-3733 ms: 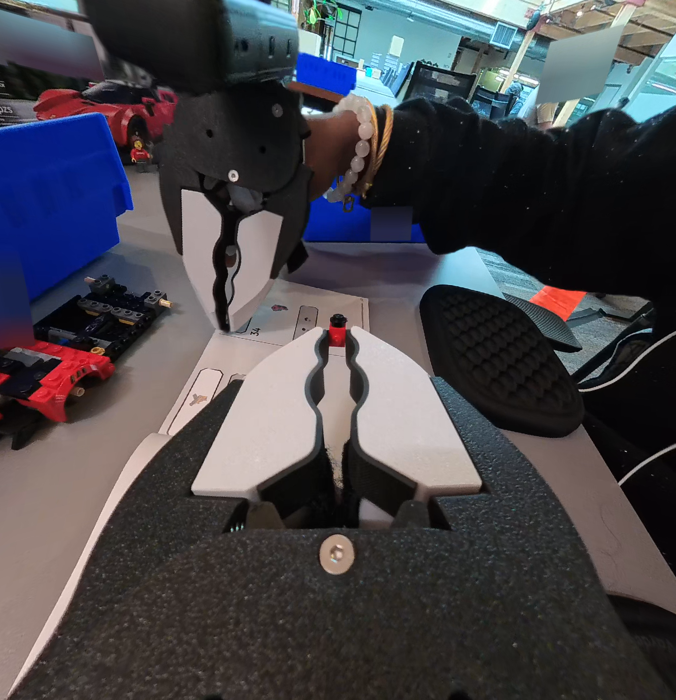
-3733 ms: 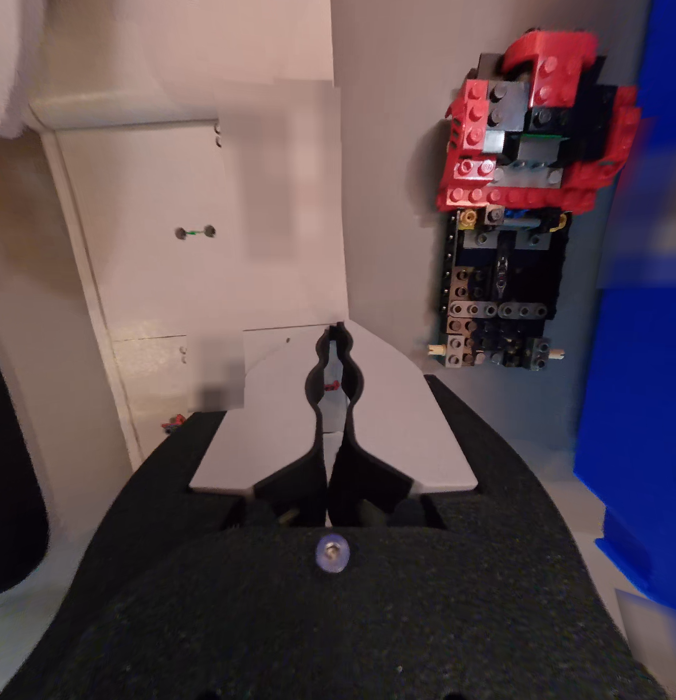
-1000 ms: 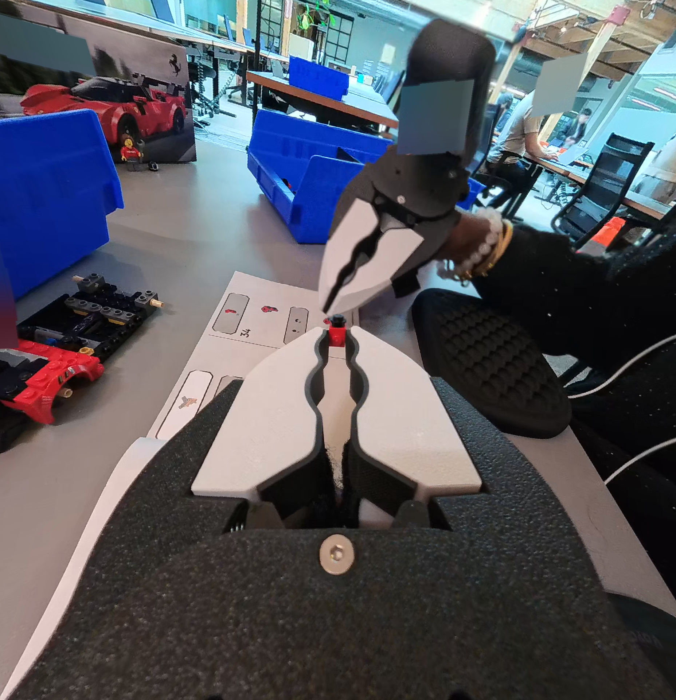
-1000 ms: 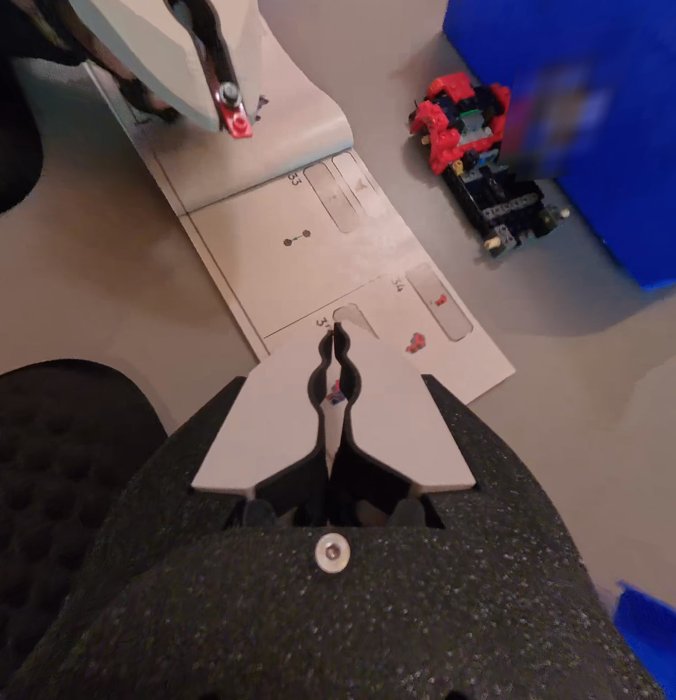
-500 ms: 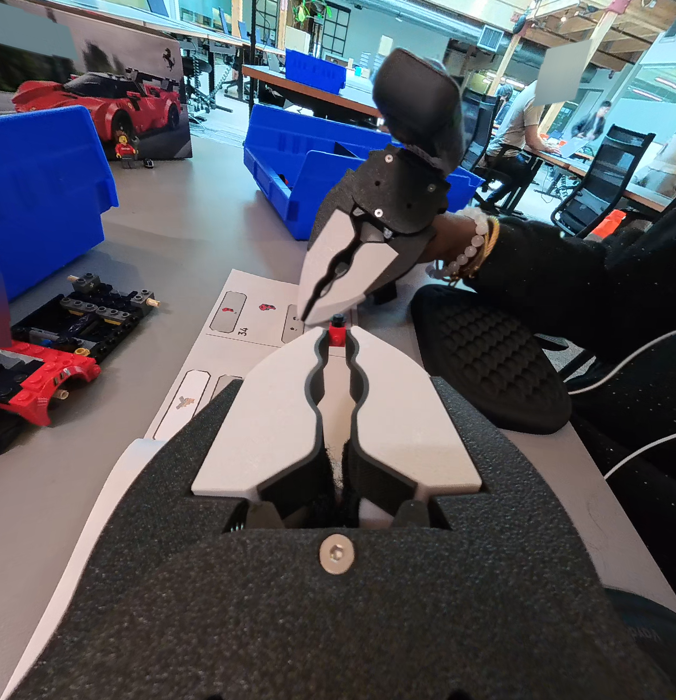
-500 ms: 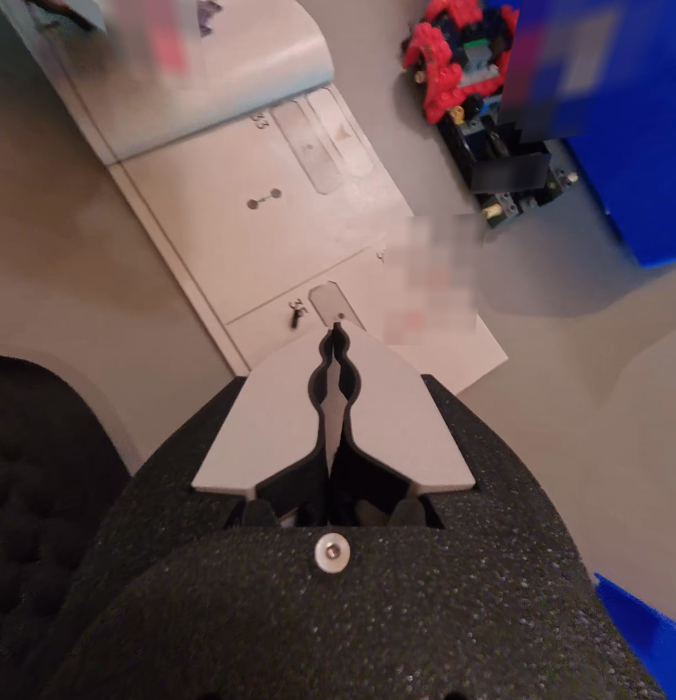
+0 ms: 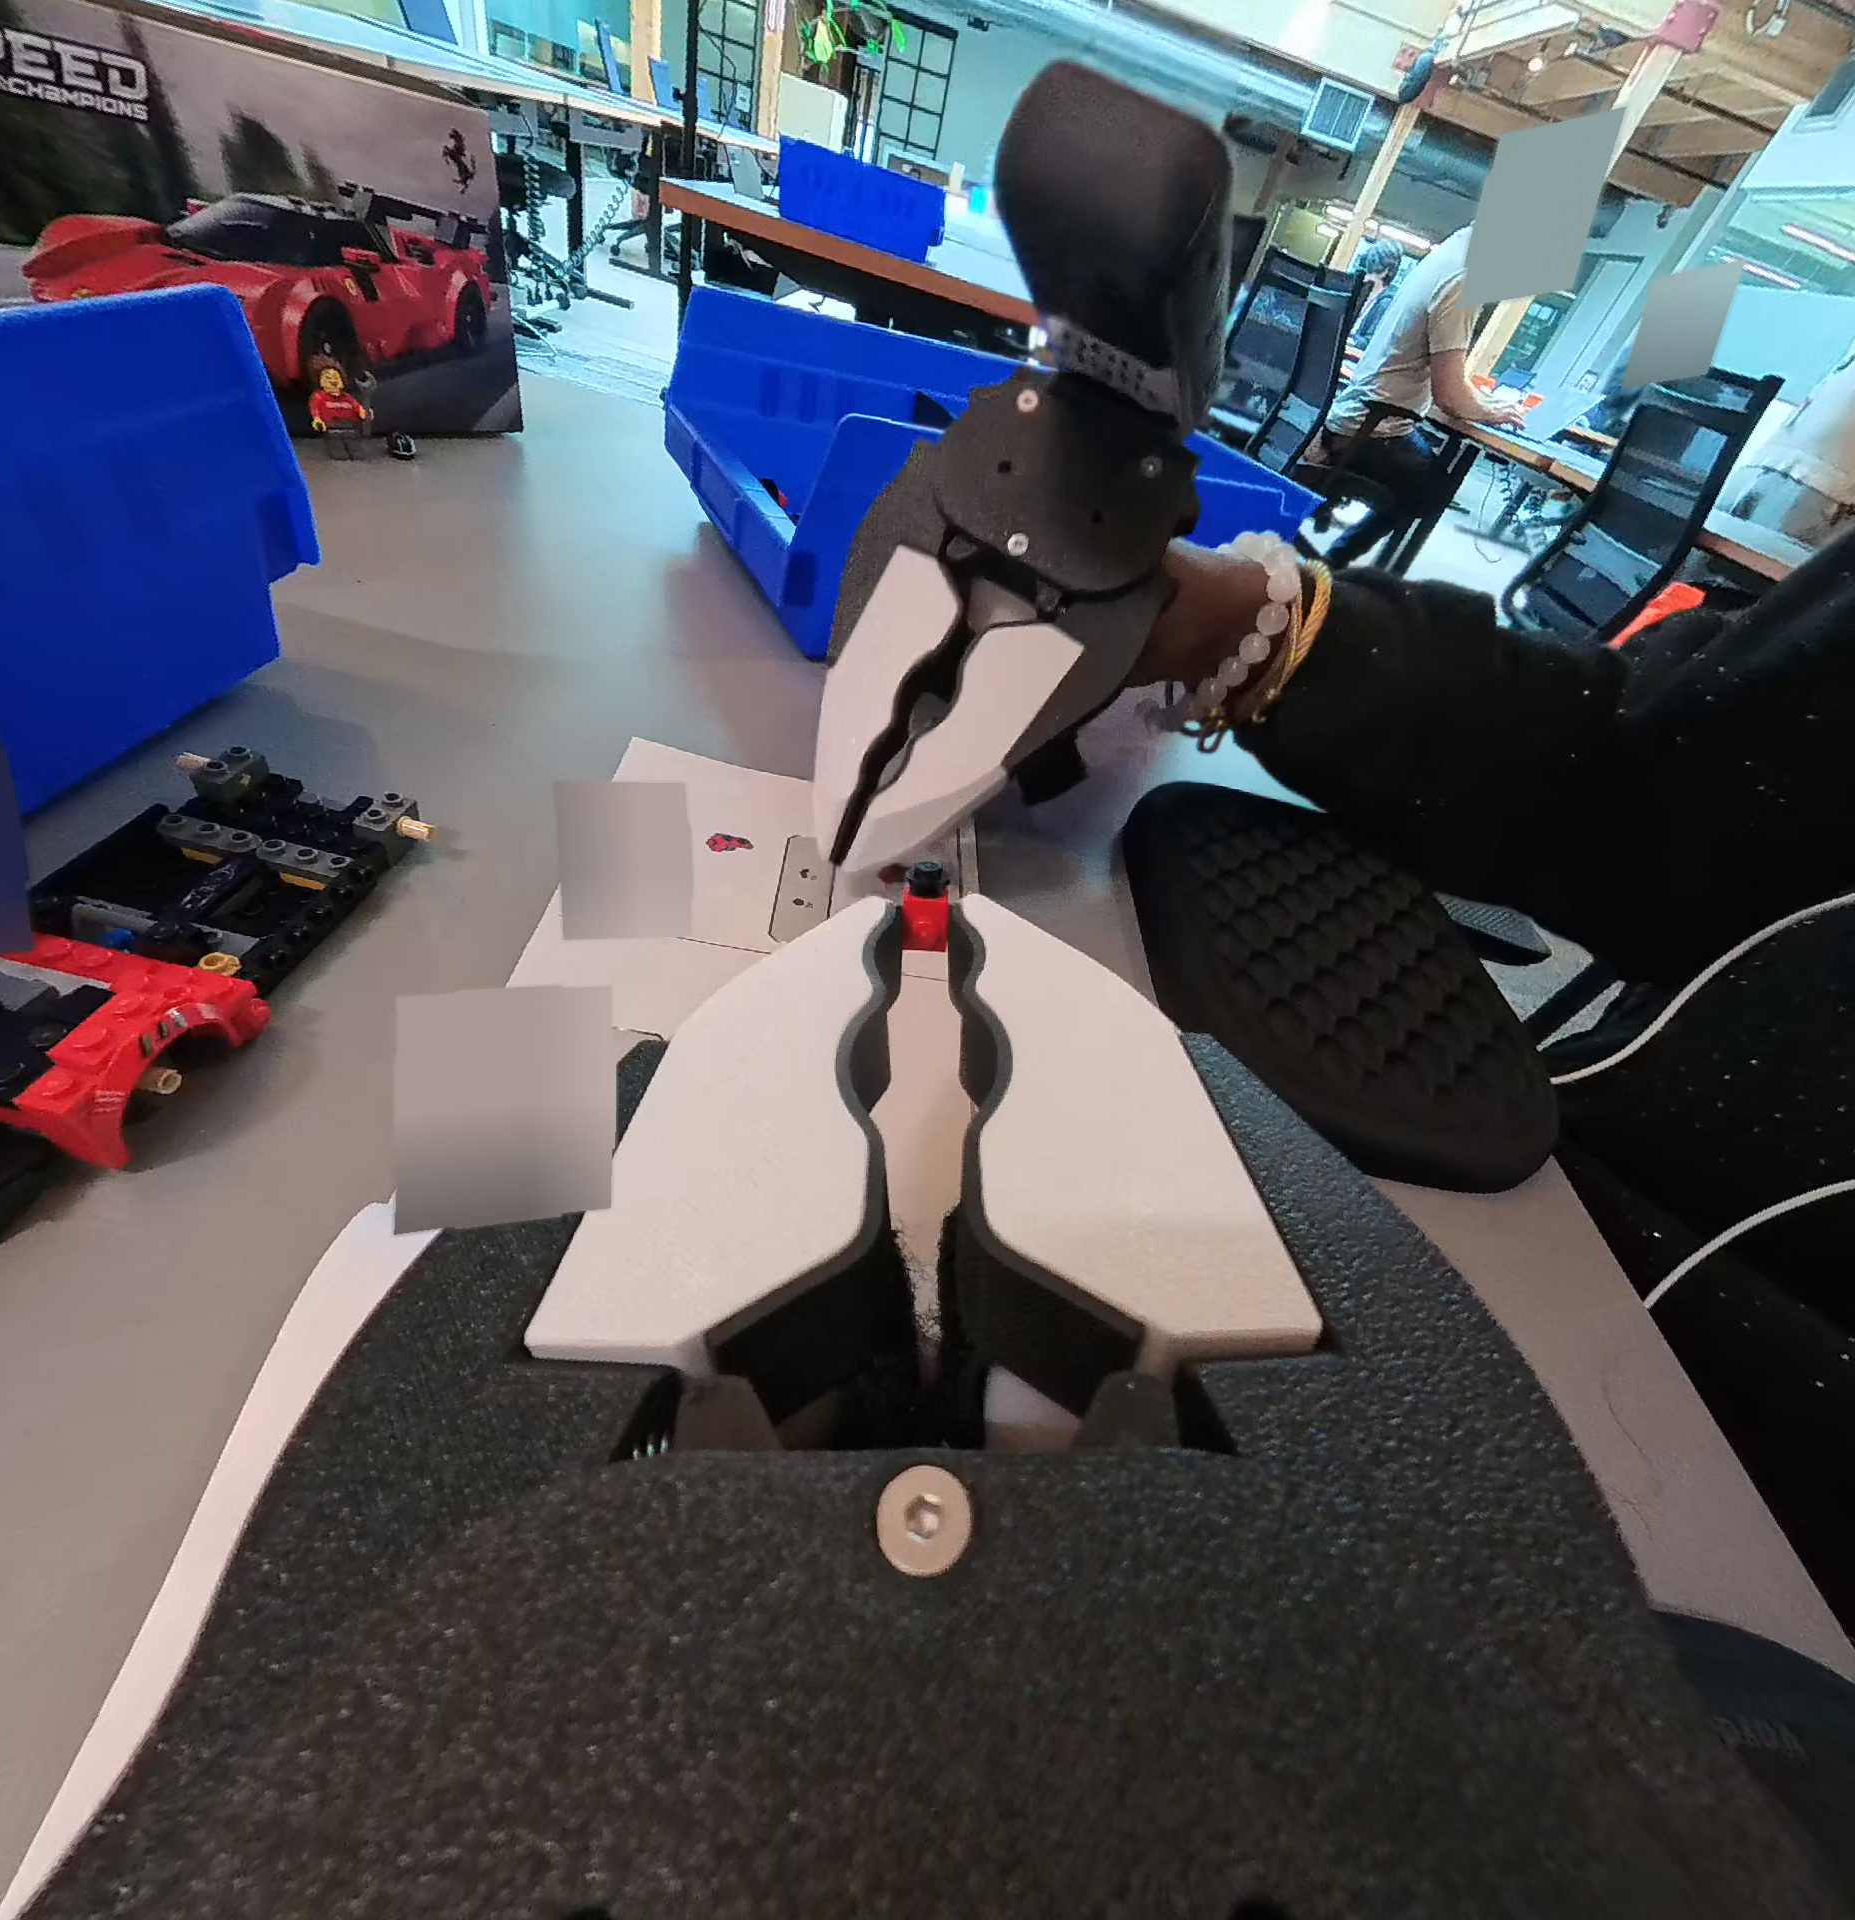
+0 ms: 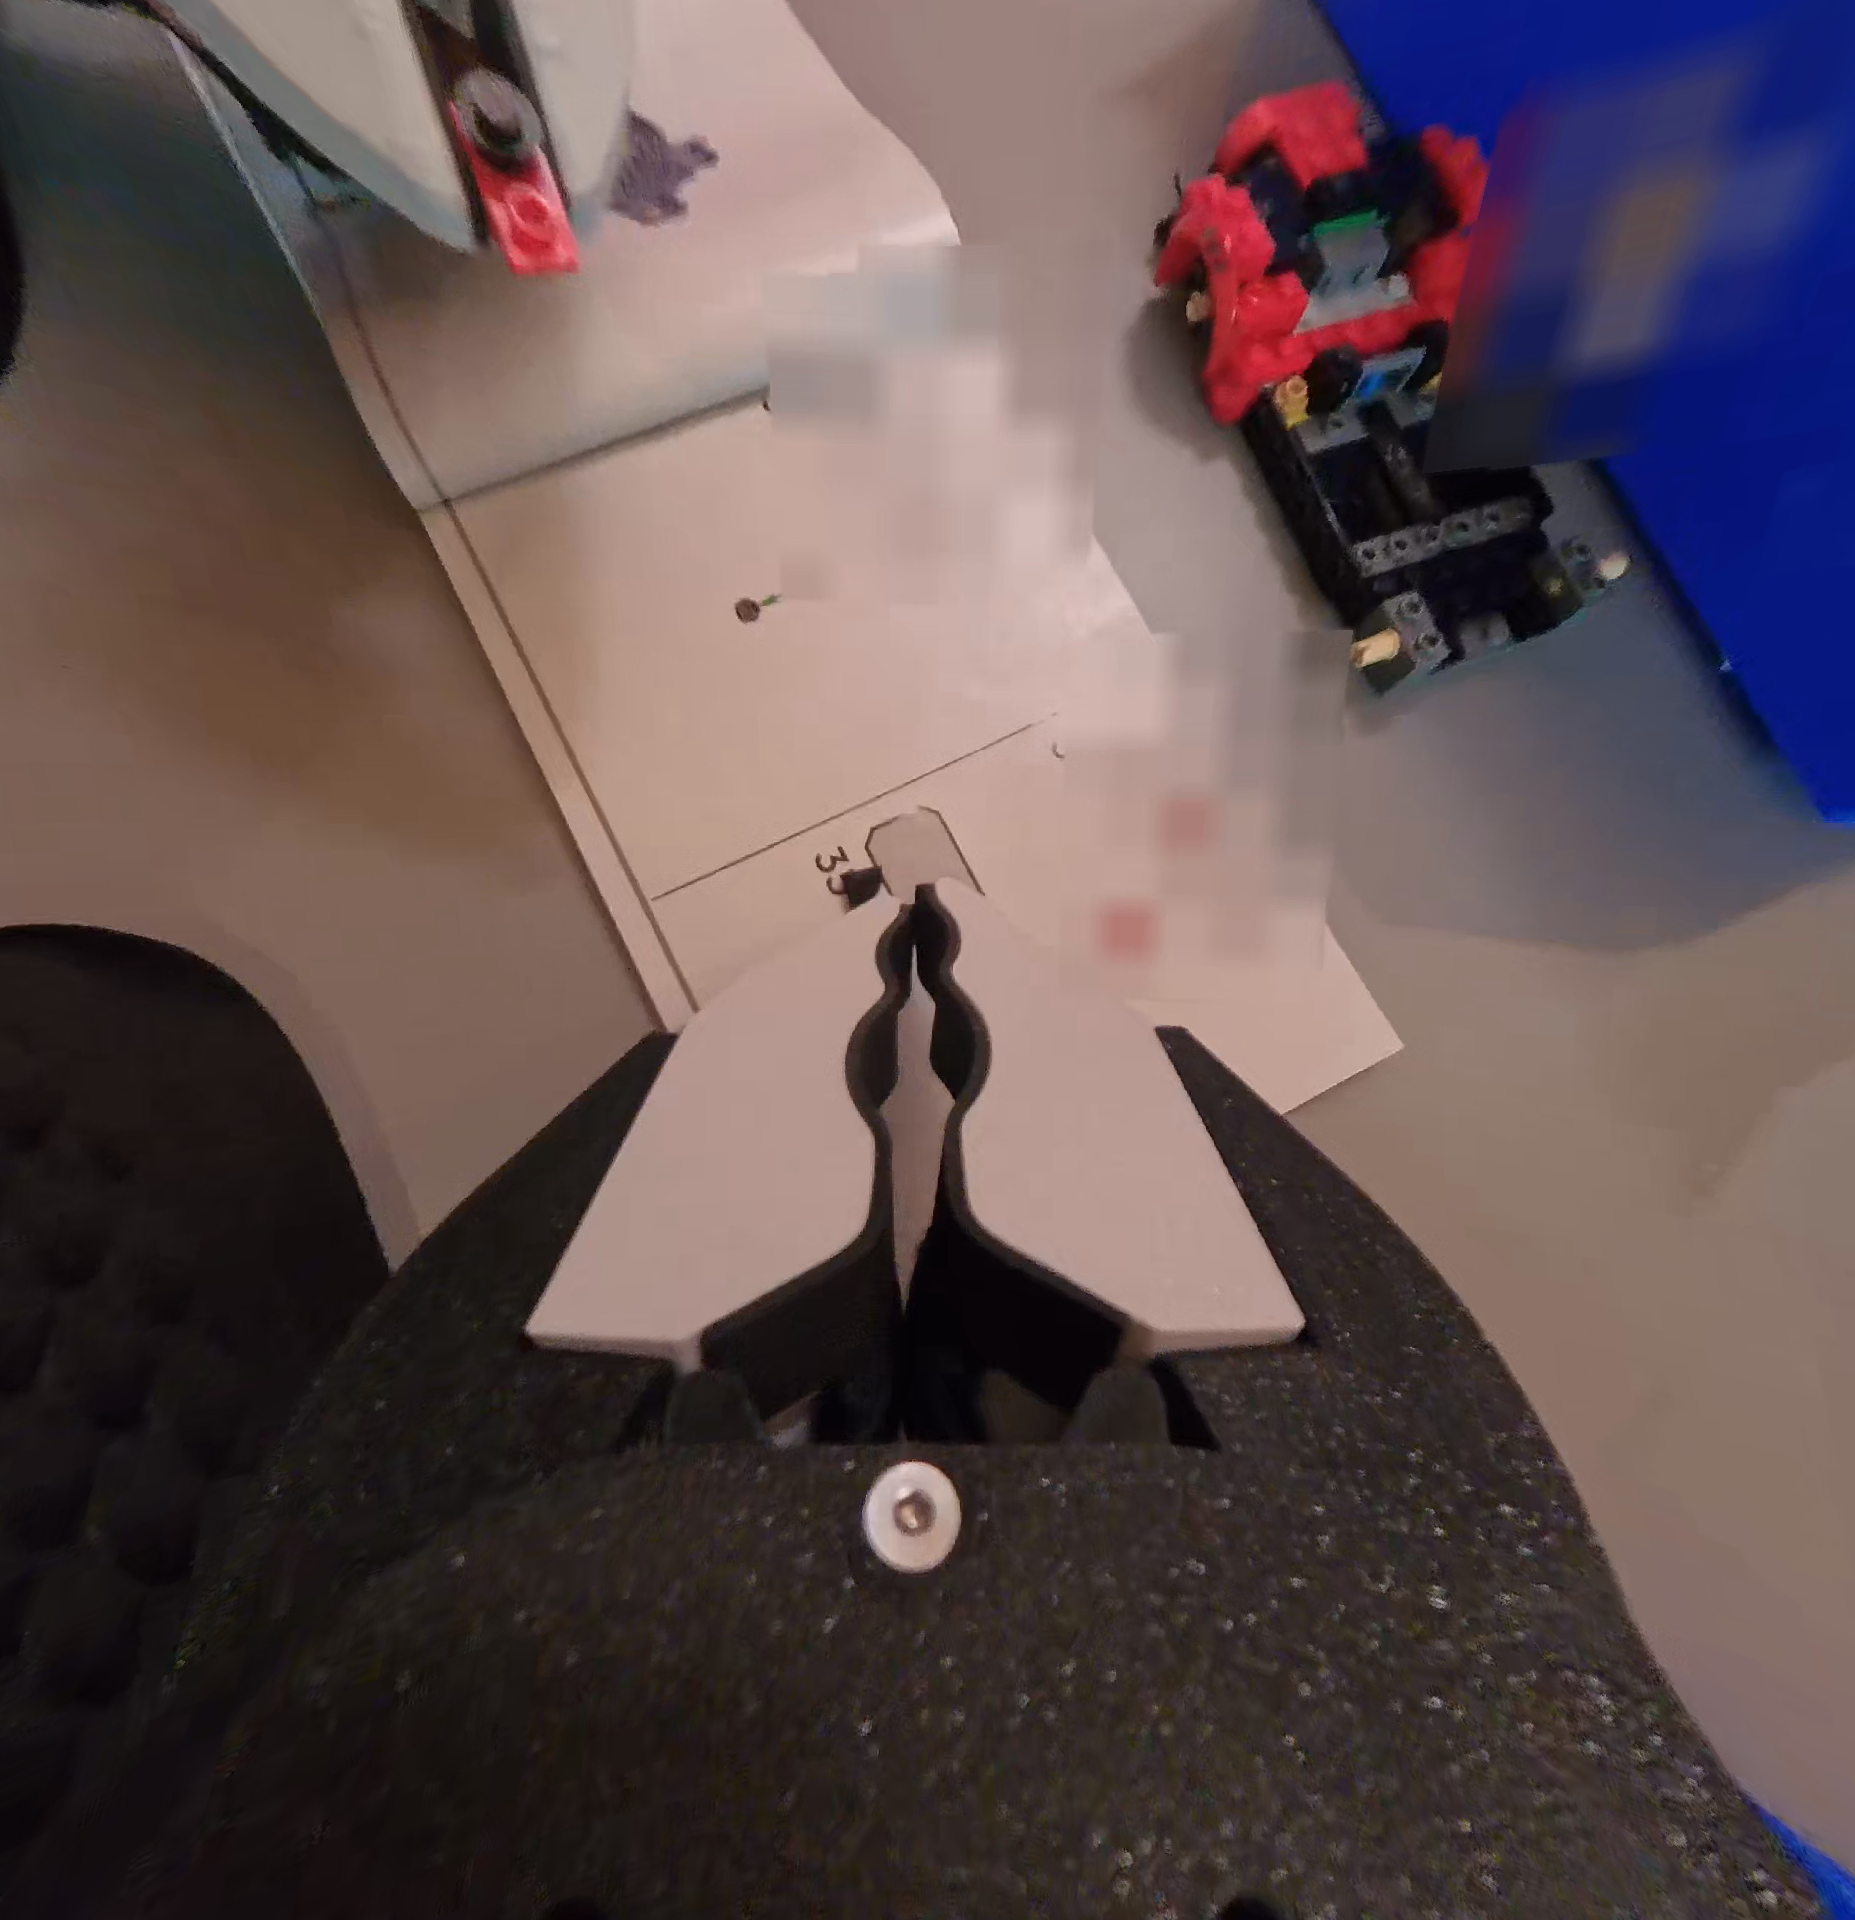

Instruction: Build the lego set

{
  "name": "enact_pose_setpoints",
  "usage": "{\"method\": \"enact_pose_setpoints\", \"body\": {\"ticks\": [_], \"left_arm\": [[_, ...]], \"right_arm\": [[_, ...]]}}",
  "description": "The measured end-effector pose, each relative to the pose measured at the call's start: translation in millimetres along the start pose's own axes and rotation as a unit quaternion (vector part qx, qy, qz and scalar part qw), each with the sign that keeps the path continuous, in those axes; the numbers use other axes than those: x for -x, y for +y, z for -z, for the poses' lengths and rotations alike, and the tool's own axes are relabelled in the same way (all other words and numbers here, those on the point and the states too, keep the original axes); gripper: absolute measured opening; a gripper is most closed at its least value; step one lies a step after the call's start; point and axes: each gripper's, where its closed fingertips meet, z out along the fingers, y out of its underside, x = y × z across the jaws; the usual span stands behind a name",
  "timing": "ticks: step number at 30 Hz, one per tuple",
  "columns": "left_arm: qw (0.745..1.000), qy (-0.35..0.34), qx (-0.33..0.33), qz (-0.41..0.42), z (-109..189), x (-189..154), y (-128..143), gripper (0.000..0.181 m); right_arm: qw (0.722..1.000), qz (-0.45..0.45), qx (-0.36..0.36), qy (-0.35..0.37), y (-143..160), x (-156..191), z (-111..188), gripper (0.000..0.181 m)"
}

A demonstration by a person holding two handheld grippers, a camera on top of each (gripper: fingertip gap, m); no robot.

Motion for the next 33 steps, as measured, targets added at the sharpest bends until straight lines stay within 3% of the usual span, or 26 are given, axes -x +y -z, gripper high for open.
{"method": "enact_pose_setpoints", "body": {"ticks": [2, 5, 14, 20, 26, 33], "left_arm": [[1.0, 0.0, -0.001, 0.001, 0, 0, 0, 0.007], [1.0, 0.001, 0.001, -0.001, 0, -1, 0, 0.007], [1.0, 0.01, 0.004, 0.001, 0, -2, 1, 0.007], [1.0, 0.016, 0.008, 0.001, -1, -3, 2, 0.007], [0.999, 0.039, 0.014, -0.005, -2, -10, 4, 0.007], [0.996, 0.083, 0.025, -0.02, -3, -25, 7, 0.007]], "right_arm": [[1.0, 0.017, -0.004, -0.011, -6, 0, 8, 0.006], [0.996, 0.065, 0.051, -0.046, -3, 4, 12, 0.023], [0.961, 0.14, 0.193, -0.137, 8, 8, -9, 0.017], [0.954, 0.163, 0.201, -0.148, 5, 12, -14, 0.007], [0.961, 0.169, 0.163, -0.147, -4, 13, -9, 0.007], [0.975, 0.184, 0.013, -0.123, -66, 36, 32, 0.007]]}}
